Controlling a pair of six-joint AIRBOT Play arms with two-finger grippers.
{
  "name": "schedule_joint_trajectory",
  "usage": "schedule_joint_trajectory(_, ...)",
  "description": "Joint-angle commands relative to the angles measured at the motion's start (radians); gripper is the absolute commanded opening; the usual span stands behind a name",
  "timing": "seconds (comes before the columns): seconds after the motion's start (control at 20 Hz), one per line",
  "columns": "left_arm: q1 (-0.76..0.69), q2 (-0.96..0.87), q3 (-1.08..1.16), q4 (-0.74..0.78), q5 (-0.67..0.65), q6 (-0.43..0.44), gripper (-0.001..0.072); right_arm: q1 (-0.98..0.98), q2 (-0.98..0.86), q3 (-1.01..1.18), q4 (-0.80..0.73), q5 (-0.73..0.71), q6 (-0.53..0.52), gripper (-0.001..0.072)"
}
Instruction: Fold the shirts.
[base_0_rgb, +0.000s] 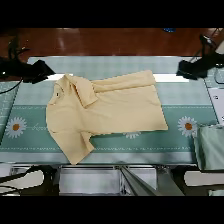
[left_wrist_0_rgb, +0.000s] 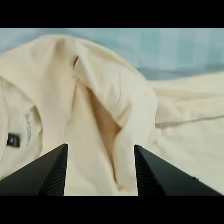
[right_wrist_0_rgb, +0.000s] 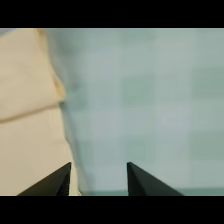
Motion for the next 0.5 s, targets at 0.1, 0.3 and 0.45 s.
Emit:
schedule_joint_trajectory(0.1, 0.224, 0.215, -0.399, 0.261, -0.101, -0.1, 0.0508, -0.265, 0.302, -0.489, 0.161, -0.017, -0.127, 0.0405)
schedule_joint_trajectory(0.3, 0.499, 0.341, -0.698, 0.057, -0.113, 0.078, 0.0507, -0.397, 0.496, -0.821, 0.44, -0.04, -0.328, 0.0405)
schedule_joint_trajectory(0.45, 0.571, 0.358, -0.839, -0.065, -0.106, 0.159, 0.0507, -0.388, 0.594, -0.95, 0.517, -0.082, -0.359, 0.0405)
